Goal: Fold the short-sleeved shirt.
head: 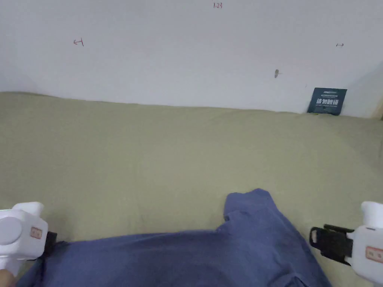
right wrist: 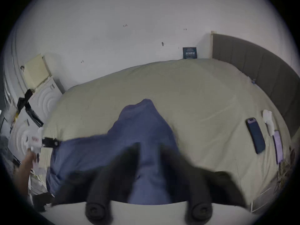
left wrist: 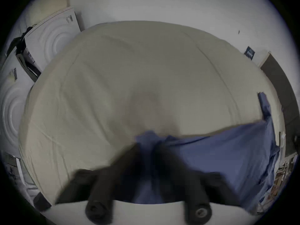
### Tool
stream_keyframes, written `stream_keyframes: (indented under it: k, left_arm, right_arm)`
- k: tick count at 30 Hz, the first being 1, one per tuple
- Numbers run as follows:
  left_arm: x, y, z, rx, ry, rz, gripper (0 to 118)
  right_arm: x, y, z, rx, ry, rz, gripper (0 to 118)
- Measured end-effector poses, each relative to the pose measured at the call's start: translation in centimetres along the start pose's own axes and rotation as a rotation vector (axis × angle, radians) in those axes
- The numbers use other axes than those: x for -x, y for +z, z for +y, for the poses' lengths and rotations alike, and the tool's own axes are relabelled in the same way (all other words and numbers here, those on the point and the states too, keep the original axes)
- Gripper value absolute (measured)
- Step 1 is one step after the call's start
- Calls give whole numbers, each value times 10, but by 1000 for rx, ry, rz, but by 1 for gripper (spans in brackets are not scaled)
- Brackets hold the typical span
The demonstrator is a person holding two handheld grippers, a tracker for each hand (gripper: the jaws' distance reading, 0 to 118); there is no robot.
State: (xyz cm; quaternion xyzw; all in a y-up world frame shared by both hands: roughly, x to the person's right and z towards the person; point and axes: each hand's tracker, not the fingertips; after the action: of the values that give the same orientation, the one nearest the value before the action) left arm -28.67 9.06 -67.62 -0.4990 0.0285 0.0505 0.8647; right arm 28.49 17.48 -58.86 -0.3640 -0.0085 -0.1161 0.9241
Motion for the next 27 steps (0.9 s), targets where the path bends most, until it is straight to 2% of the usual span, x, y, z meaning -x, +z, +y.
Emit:
stream_keyframes:
  k: [1, 2, 3, 5, 8, 10, 12, 13, 15, 16, 17, 18, 20, 22, 24, 27]
  left_arm:
    - [1, 7, -2, -31, 23, -58, 1]
    - [1, 12, -2, -27, 45, -66, 1]
    - [0, 19, -3, -22, 43, -50, 1]
    - [-1, 31, -3, -60, 45, -77, 1]
    - [0, 40, 0, -69, 45, -87, 1]
    - [0, 43, 1, -72, 41, -98, 1]
    - [3, 40, 4, -69, 42, -96, 1]
    - [3, 40, 5, -70, 44, -95, 1]
    - [3, 37, 5, -66, 42, -98, 1]
    - [3, 32, 5, -60, 43, -93, 1]
    - [3, 30, 5, -52, 42, -91, 1]
    - [3, 28, 5, -46, 39, -93, 1]
    - [3, 25, 3, -40, 37, -98, 1]
    - [2, 25, 4, -42, 43, -104, 1]
    - [2, 30, 3, -56, 47, -118, 1]
    - [3, 49, 4, -77, 20, -169, 1]
  right_arm:
    - [-8, -20, 12, 37, 31, 24, 71]
    - [-14, -43, 25, 79, 50, 44, 87]
    - [-16, -66, 37, 120, 109, 12, 87]
    - [-22, -113, 53, 288, 191, 17, 87]
    - [-30, -166, 59, 517, 182, -7, 87]
    - [-29, -187, 60, 534, 212, -50, 87]
    - [-23, -194, 63, 472, 250, -13, 87]
    - [-20, -197, 63, 483, 241, -9, 87]
    - [-18, -206, 61, 558, 218, -33, 82]
    - [-16, -205, 60, 555, 226, -56, 72]
    - [-9, -201, 62, 533, 254, -97, 45]
    - [-5, -196, 63, 520, 294, -111, 0]
    - [-2, -188, 61, 527, 305, -30, 1]
    - [12, -176, 62, 501, 340, -43, 1]
    - [22, -158, 62, 437, 418, -48, 1]
    - [33, -115, 61, 348, 423, 9, 1]
